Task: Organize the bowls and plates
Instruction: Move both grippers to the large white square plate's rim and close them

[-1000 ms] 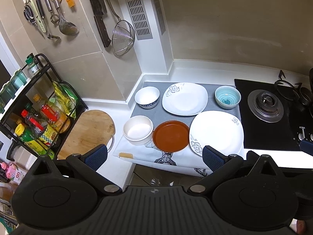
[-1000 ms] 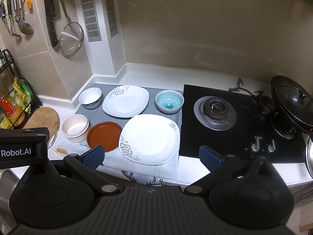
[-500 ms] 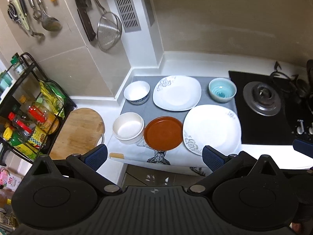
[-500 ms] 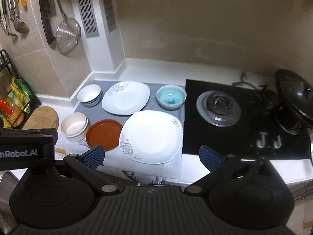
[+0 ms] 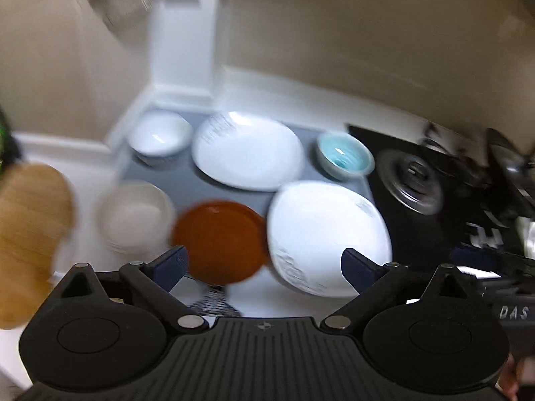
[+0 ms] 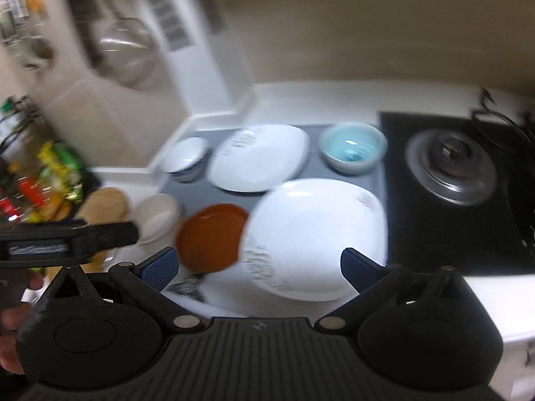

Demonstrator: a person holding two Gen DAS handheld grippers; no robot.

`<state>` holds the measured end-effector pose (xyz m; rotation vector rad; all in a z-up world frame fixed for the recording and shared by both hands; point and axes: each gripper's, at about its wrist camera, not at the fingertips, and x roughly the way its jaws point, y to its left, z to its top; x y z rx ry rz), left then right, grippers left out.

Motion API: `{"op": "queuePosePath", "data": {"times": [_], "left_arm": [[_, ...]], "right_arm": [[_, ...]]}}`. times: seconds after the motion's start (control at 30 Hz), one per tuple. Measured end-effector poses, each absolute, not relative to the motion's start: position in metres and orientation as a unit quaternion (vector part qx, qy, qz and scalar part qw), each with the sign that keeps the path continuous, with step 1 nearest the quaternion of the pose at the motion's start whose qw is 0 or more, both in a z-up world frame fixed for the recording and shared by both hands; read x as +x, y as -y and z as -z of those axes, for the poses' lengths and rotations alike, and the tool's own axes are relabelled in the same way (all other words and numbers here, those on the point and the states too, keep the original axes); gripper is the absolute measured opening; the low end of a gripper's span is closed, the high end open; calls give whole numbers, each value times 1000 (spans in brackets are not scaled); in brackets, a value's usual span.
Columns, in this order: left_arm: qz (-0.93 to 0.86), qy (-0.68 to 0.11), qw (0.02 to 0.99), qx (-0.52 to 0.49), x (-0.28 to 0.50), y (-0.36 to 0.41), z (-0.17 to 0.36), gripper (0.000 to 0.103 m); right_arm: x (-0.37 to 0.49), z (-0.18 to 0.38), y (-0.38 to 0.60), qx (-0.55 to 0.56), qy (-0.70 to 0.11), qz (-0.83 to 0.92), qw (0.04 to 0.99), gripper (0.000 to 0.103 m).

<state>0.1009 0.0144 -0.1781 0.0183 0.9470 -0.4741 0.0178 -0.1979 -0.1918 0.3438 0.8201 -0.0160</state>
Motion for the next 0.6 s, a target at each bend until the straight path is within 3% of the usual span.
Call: {"op": "queuePosePath", "data": {"times": [0.1,0.23,0.3,0.33,0.37,0.4,0.53,0.6], "left_arm": [[251,-507,825,21,134,-7,209,98],[253,-491,833,29,164,1,250,92],[274,-499,821,42,182,10,268,74],[282,-510,812,36,192,13,274,47],[284,-527,800,21,201,14,281,33],[283,-545,789,-1,208,14,286,31],[295,-594,746,-59,219,14,305,25],[284,-610,735,-75,216,15,315,25]], "right_arm": [[22,212,208,158,-408,40,898,103],[20,248,223,176,-417,87,887,103],[21,270,229,190,-425,99,879,96],[22,278,232,200,-429,106,874,91],[21,285,235,209,-434,108,870,79],[22,291,237,216,-439,107,866,74],[32,304,250,224,-438,92,866,74],[36,308,267,282,-436,73,852,74]]}}
